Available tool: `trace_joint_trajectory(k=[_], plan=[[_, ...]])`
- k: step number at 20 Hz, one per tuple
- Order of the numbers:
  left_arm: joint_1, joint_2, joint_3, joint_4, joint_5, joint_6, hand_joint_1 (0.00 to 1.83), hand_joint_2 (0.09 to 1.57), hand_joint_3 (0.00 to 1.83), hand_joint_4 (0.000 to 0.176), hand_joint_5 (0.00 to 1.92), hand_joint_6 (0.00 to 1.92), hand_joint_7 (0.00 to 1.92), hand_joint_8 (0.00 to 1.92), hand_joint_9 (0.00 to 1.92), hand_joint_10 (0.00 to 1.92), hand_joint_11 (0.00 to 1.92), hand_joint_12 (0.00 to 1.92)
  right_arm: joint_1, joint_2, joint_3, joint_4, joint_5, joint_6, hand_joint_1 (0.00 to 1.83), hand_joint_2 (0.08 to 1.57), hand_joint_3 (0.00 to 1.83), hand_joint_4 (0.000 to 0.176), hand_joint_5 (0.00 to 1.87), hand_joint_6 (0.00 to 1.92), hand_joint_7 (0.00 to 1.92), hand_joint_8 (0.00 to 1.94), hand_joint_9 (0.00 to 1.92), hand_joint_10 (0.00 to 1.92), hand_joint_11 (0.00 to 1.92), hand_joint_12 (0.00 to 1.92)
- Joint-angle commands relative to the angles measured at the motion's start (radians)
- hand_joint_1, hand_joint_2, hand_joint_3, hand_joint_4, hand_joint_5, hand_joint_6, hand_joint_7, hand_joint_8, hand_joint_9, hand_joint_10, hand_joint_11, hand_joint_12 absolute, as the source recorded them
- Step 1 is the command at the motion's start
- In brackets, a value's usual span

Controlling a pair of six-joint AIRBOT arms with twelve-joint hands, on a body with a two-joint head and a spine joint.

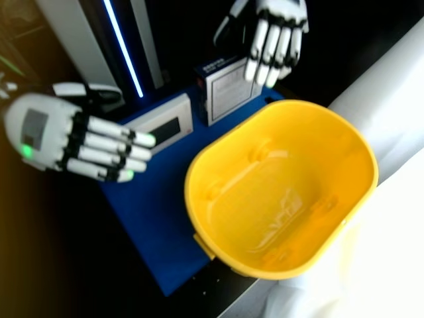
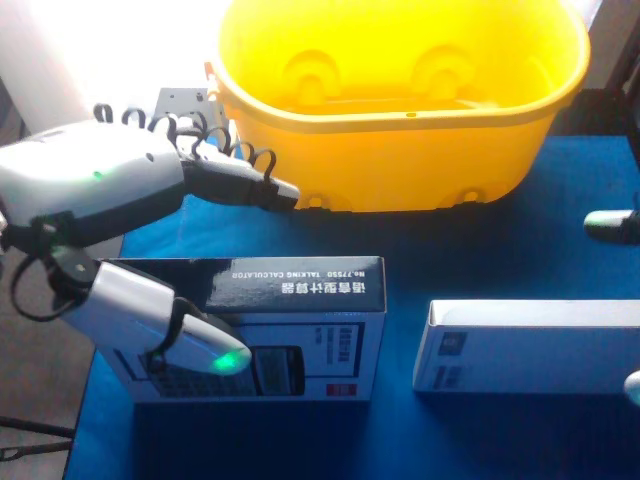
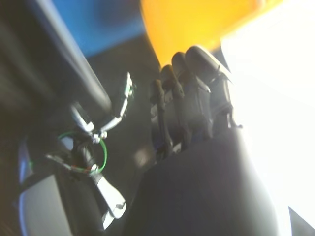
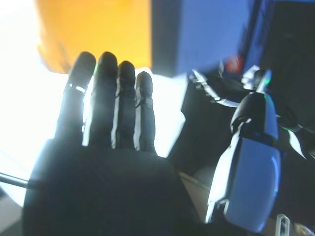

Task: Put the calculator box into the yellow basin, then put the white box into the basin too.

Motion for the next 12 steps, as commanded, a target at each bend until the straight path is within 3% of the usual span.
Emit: trace_joint_trajectory(k=[1, 3, 5, 7, 9, 10, 11, 12], plan=[[0.0, -0.011, 0.005, -0.024, -0.098, -0.002, 0.67, 0.82, 0.01, 0.0, 0.44, 0.01, 0.46, 0.01, 0.28, 0.4, 0.0, 1.47, 0.014, -0.006, 0.008, 0.004, -0.097, 0.006, 0.69, 0.79, 0.0, 0.0, 0.49, 0.01, 0.55, 0.03, 0.57, 0.1, 0.04, 1.41], [0.04, -0.033, 0.023, -0.063, -0.095, 0.007, 0.66, 0.81, 0.0, 0.0, 0.46, 0.01, 0.48, 0.01, 0.3, 0.48, 0.0, 1.5, 0.036, -0.034, 0.023, 0.003, -0.044, 0.001, 0.67, 0.76, 0.0, 0.0, 0.53, 0.01, 0.6, 0.07, 0.47, 0.49, 0.11, 1.4], [0.074, -0.046, 0.032, -0.099, -0.095, 0.025, 0.68, 0.82, 0.0, 0.0, 0.46, 0.0, 0.48, 0.0, 0.31, 0.4, 0.0, 1.39, 0.063, -0.07, 0.043, -0.008, 0.005, 0.0, 0.72, 0.75, 0.0, 0.0, 0.52, 0.0, 0.55, 0.04, 0.35, 0.56, 0.02, 1.4], [0.096, -0.06, 0.043, -0.13, -0.093, 0.043, 0.68, 0.82, 0.0, 0.0, 0.47, 0.0, 0.47, 0.0, 0.34, 0.28, 0.0, 1.38, 0.083, -0.096, 0.06, -0.015, 0.046, 0.0, 0.77, 0.76, 0.0, 0.0, 0.51, 0.0, 0.5, 0.01, 0.31, 0.46, 0.0, 1.31], [0.11, -0.074, 0.053, -0.142, -0.086, 0.044, 0.69, 0.83, 0.0, 0.0, 0.49, 0.01, 0.48, 0.0, 0.37, 0.27, 0.0, 1.43, 0.097, -0.119, 0.074, -0.019, 0.076, 0.0, 0.84, 0.79, 0.0, 0.0, 0.55, 0.01, 0.54, 0.01, 0.42, 0.28, 0.0, 1.29], [0.111, -0.074, 0.053, -0.143, -0.086, 0.044, 0.74, 0.85, 0.0, 0.0, 0.52, 0.01, 0.52, 0.01, 0.41, 0.22, 0.0, 1.41, 0.097, -0.119, 0.074, -0.019, 0.077, 0.0, 0.93, 0.86, 0.02, 0.0, 0.61, 0.03, 0.61, 0.02, 0.49, 0.29, 0.03, 1.34], [0.115, -0.078, 0.056, -0.146, -0.083, 0.044, 0.83, 0.91, 0.01, 0.0, 0.62, 0.02, 0.62, 0.02, 0.5, 0.22, 0.04, 1.4, 0.099, -0.126, 0.079, -0.019, 0.086, 0.0, 1.09, 0.92, 0.02, 0.0, 0.79, 0.09, 0.79, 0.1, 0.65, 0.38, 0.19, 1.36], [0.122, -0.085, 0.062, -0.152, -0.077, 0.045, 0.99, 0.99, 0.02, 0.0, 0.74, 0.04, 0.72, 0.04, 0.64, 0.27, 0.21, 1.41, 0.104, -0.138, 0.088, -0.019, 0.104, 0.0, 1.19, 1.08, 0.01, 0.0, 0.94, 0.78, 0.92, 0.88, 0.82, 0.73, 0.48, 1.47]])
